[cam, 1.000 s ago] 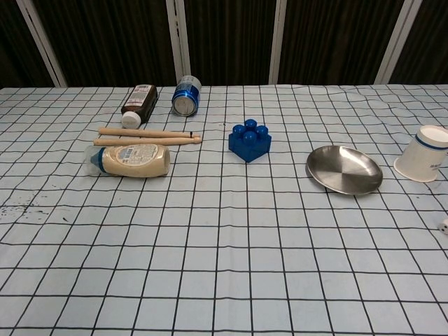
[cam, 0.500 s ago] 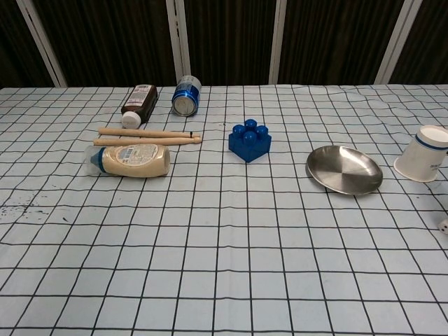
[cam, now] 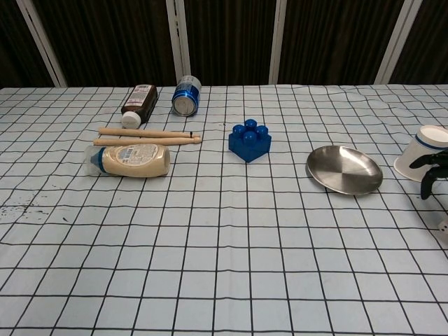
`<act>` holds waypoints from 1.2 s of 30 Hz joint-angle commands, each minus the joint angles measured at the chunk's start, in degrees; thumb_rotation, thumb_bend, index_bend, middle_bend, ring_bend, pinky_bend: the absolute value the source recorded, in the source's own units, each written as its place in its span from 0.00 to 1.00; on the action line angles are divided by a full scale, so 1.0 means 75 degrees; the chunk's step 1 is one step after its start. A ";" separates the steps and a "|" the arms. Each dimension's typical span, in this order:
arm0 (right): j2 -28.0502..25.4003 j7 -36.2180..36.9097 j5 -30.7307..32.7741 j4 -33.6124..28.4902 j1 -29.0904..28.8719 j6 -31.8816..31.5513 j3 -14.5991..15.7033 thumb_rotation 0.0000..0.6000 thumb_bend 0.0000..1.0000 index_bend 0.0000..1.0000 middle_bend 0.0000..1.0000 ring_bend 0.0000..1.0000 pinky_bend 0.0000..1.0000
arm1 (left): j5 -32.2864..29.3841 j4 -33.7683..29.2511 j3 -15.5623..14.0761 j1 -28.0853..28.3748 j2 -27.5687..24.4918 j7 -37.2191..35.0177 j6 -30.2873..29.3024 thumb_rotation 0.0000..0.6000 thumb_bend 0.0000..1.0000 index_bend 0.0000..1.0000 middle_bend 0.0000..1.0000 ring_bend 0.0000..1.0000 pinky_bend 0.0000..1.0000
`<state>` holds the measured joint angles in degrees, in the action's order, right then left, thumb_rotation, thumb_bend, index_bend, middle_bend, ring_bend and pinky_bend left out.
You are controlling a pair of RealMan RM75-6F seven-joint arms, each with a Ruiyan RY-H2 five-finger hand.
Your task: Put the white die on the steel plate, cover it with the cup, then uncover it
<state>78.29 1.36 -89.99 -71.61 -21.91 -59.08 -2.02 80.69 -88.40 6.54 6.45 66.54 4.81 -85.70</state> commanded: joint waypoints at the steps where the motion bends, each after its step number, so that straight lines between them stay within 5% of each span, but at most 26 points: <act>1: 0.0090 0.0137 -0.0005 0.0190 -0.0041 -0.0004 0.0040 1.00 0.31 0.45 0.13 0.11 0.00 | -0.0041 0.0000 0.0014 0.0015 0.0027 0.0068 0.0022 1.00 0.47 0.17 0.00 0.00 0.10; 36: 0.0441 0.0880 -0.0002 0.1136 -0.0042 -0.0140 0.0447 1.00 0.35 0.49 0.13 0.12 0.00 | -0.0160 -0.0040 -0.0056 0.0106 0.0205 0.0626 0.0203 1.00 0.47 0.18 0.00 0.00 0.10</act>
<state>81.57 7.92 -90.01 -63.13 -22.22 -60.10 1.31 79.49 -88.70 6.13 7.24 68.06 9.48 -84.19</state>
